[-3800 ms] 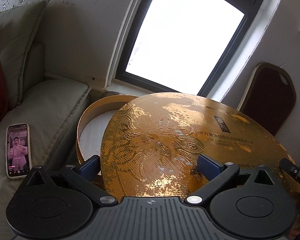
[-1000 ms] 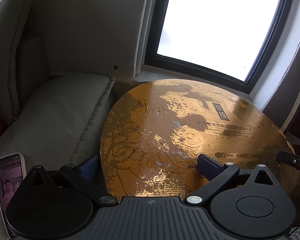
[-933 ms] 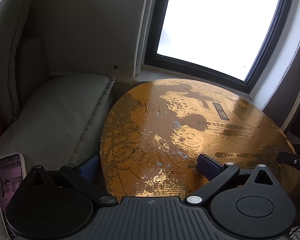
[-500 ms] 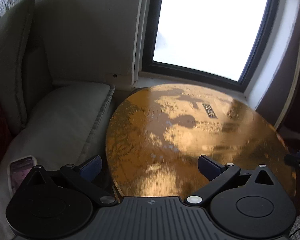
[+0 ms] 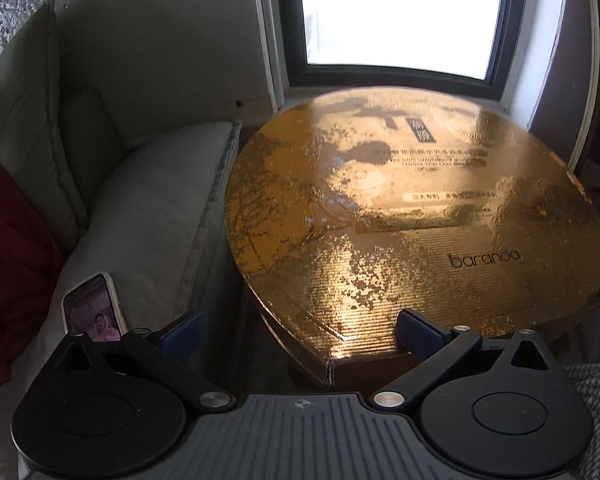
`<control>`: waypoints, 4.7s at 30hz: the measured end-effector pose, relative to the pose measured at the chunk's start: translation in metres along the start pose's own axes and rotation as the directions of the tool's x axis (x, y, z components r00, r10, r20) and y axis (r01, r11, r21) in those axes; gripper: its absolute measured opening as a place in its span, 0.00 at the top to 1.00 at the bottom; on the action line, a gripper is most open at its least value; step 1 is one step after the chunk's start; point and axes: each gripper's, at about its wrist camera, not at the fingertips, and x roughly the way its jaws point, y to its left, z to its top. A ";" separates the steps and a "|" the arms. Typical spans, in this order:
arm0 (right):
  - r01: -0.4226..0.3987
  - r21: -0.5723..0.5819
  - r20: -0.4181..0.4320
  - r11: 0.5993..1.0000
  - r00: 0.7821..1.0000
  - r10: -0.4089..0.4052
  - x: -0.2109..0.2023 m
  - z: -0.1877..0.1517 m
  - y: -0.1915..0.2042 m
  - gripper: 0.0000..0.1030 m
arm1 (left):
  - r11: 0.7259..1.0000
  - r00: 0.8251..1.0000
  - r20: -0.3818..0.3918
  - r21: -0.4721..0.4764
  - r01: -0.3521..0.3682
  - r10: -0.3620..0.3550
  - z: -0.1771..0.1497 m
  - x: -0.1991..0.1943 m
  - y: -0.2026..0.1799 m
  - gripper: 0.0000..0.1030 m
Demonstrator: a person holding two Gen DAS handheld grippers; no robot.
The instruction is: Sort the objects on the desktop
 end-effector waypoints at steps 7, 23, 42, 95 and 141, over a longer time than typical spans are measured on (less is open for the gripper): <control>0.045 -0.022 -0.076 0.999 0.996 -0.046 0.004 -0.006 0.012 0.11 | 1.000 0.999 -0.044 -0.006 0.004 -0.005 -0.009 -0.012 -0.006 0.01; -0.046 -0.031 0.121 0.998 0.991 0.050 -0.120 -0.004 0.056 0.03 | 1.000 0.999 0.044 0.001 0.028 -0.028 -0.017 -0.121 -0.045 0.00; -0.062 -0.051 0.127 0.997 0.990 0.068 -0.155 -0.039 0.076 0.02 | 0.999 0.996 0.079 0.007 0.032 -0.033 -0.036 -0.151 -0.049 0.01; -0.066 -0.001 0.075 0.998 0.995 0.066 -0.138 -0.043 0.068 0.02 | 0.999 0.999 0.019 0.015 0.047 -0.048 -0.036 -0.134 -0.057 0.01; -0.061 0.009 0.044 0.998 0.997 0.060 -0.129 -0.040 0.066 0.02 | 0.999 0.999 -0.005 0.034 0.037 -0.036 -0.034 -0.127 -0.061 0.01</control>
